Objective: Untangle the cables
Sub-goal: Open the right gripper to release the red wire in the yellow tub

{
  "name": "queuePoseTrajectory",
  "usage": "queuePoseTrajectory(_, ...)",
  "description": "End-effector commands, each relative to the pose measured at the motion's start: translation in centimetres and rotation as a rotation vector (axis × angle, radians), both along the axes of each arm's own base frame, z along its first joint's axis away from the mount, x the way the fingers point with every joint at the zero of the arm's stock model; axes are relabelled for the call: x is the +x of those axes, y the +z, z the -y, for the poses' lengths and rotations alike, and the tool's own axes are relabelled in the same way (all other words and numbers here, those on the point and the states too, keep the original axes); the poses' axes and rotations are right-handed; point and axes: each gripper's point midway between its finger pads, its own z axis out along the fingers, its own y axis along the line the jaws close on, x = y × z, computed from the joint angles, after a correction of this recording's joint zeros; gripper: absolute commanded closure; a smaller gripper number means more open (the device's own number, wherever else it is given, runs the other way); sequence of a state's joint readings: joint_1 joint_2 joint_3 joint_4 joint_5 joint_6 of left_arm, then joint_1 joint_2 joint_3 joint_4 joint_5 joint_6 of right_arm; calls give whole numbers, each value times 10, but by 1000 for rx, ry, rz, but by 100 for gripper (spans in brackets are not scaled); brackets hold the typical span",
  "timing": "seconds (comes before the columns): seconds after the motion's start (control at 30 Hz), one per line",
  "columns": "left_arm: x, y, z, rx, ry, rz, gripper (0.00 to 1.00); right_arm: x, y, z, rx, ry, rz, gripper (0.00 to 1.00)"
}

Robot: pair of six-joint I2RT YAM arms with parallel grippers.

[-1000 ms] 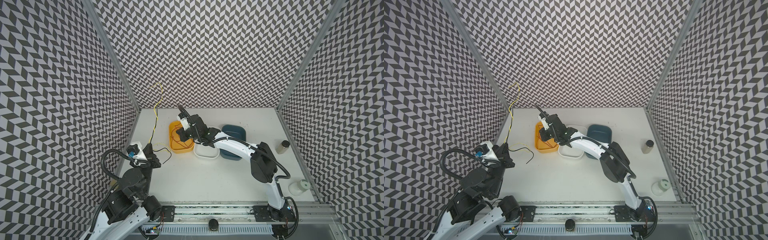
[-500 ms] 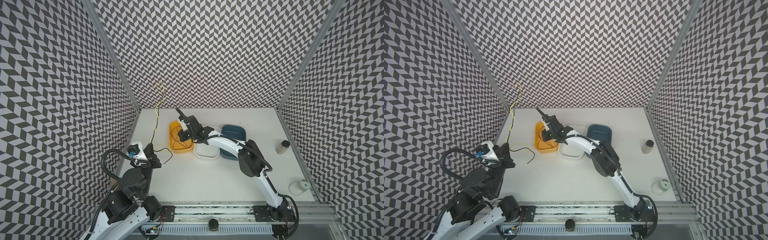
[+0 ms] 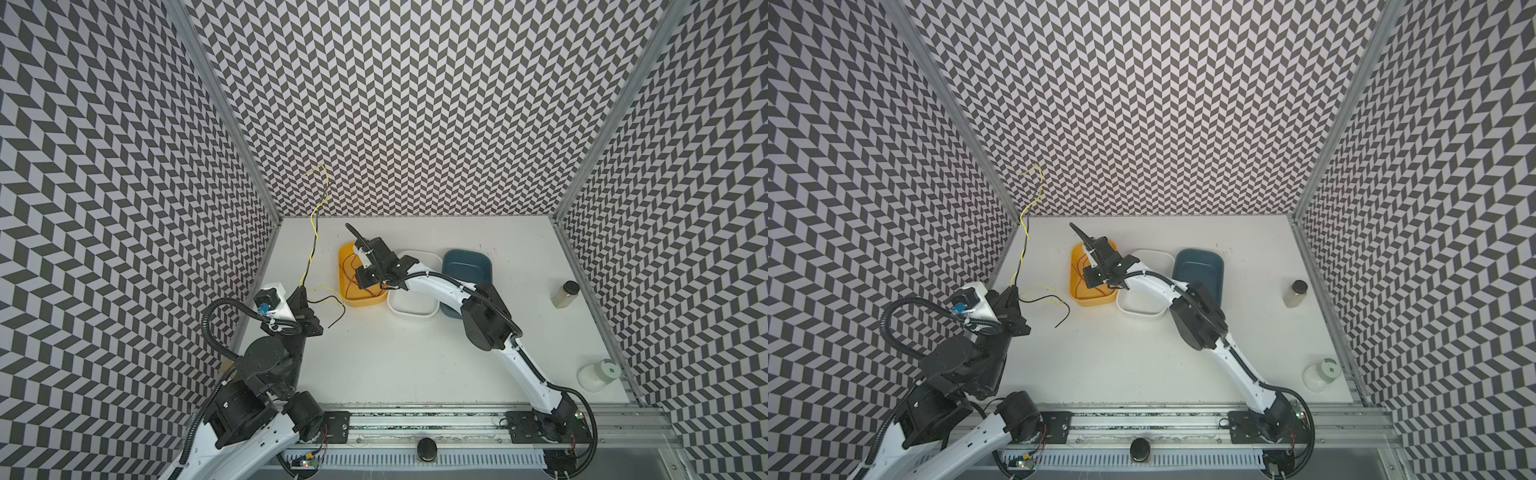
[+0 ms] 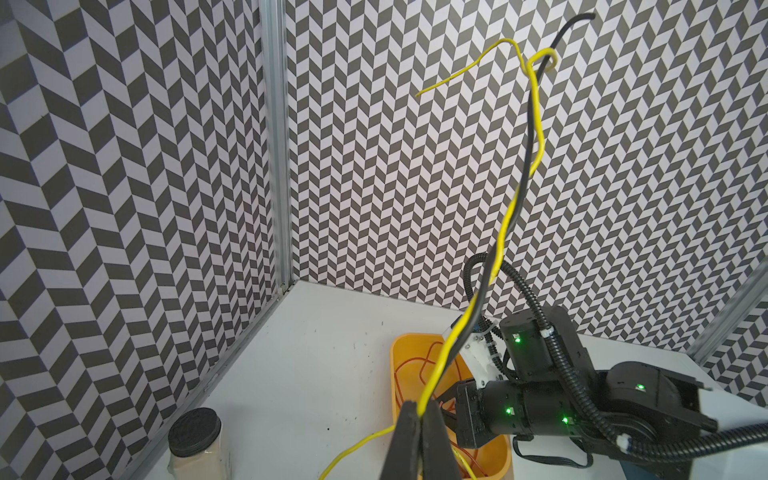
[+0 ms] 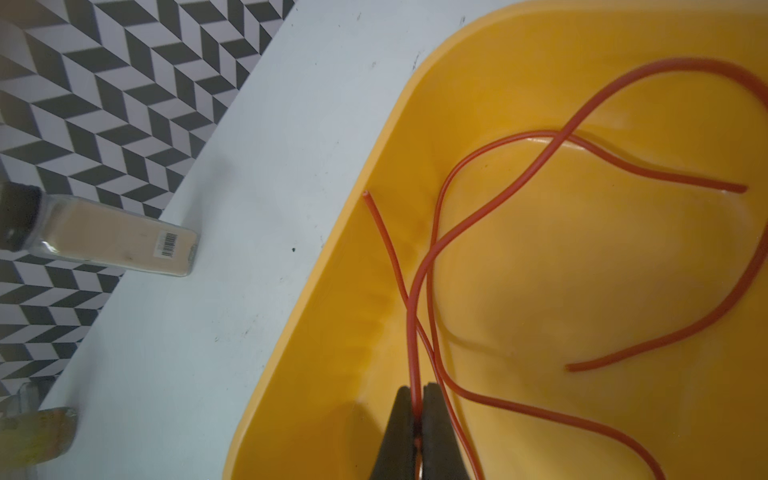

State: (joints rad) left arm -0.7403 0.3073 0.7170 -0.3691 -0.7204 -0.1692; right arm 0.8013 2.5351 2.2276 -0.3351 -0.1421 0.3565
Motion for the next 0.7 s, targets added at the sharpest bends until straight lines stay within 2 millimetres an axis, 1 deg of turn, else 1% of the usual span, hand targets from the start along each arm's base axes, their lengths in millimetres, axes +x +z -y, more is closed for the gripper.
queuePoseTrajectory(0.0, -1, 4, -2, -30, 3, 18, 100, 5, -5, 2, -23, -24, -3, 100)
queuePoseTrajectory(0.13, 0, 3, -1, -25, 1, 15, 100, 11, -2, 6, -27, -45, -1, 100)
queuePoseTrajectory(0.27, 0, 3, 0, -26, -1, 16, 100, 10, 6, 8, -45, -34, 0, 100)
queuePoseTrajectory(0.43, 0, 3, 0, -25, -4, 16, 100, 6, 25, 10, -29, -31, 9, 83)
queuePoseTrajectory(0.53, 0, 3, 0, -25, -3, 16, 100, 3, 30, 10, -26, -21, 6, 73)
queuePoseTrajectory(0.6, 0, 3, 0, -24, -3, 16, 100, 3, 33, 13, -35, -27, 10, 68)
queuePoseTrajectory(0.67, -1, 4, 0, -24, -3, 17, 100, 3, 37, 15, -35, -29, 12, 65)
